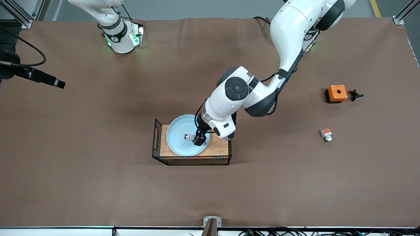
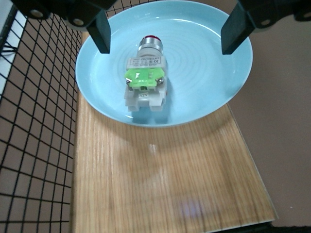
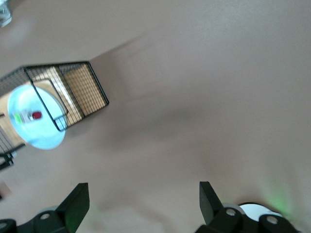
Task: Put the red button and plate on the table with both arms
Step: 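Grasp the green switch with the left gripper while the right gripper approaches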
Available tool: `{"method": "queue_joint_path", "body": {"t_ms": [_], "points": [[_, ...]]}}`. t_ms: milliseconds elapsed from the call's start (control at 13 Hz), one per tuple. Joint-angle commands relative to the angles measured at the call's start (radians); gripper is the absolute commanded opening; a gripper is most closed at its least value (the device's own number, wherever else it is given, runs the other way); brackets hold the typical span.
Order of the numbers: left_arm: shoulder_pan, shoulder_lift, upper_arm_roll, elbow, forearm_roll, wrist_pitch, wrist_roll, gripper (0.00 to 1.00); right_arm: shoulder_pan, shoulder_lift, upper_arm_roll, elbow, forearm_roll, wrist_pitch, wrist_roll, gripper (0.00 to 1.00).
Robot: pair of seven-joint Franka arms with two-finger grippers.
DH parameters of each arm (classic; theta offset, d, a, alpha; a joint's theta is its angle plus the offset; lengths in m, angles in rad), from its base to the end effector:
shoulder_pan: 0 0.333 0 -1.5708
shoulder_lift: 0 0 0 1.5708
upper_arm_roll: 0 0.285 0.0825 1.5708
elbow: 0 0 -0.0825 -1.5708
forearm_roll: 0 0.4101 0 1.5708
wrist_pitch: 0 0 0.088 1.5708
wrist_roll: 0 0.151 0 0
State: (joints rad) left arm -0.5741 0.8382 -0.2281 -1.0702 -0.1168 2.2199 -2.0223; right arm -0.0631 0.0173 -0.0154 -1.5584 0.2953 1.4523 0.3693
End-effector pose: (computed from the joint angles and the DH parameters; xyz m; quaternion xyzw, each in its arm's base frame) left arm 0.5971 -0.5505 0.3004 0.7551 0.6218 -0.1012 0.1815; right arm 0.5686 0.0021 0.5433 -0.9645 0.2111 0.0816 0.1364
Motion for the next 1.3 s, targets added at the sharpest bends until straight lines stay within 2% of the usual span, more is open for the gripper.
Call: {"method": "queue_joint_path", "body": {"t_ms": [0, 383, 613, 1227], "points": [[-0.013, 0.042, 0.013, 0.049, -0.001, 0.013, 0.016, 1.00, 0.040, 0.012, -0.001, -0.023, 0.021, 0.061, 0.188, 1.00], [-0.046, 0.061, 0.059, 0.047, -0.001, 0.032, 0.019, 0.99, 0.057, 0.007, -0.001, -0.104, 0.076, 0.146, 0.249, 1.00], [-0.046, 0.061, 0.061, 0.049, -0.001, 0.033, 0.019, 0.97, 0.059, -0.005, -0.001, -0.184, 0.106, 0.203, 0.249, 1.00], [-0.047, 0.068, 0.076, 0.049, -0.001, 0.070, 0.030, 0.92, 0.083, -0.007, -0.001, -0.287, 0.183, 0.324, 0.382, 1.00]]}}
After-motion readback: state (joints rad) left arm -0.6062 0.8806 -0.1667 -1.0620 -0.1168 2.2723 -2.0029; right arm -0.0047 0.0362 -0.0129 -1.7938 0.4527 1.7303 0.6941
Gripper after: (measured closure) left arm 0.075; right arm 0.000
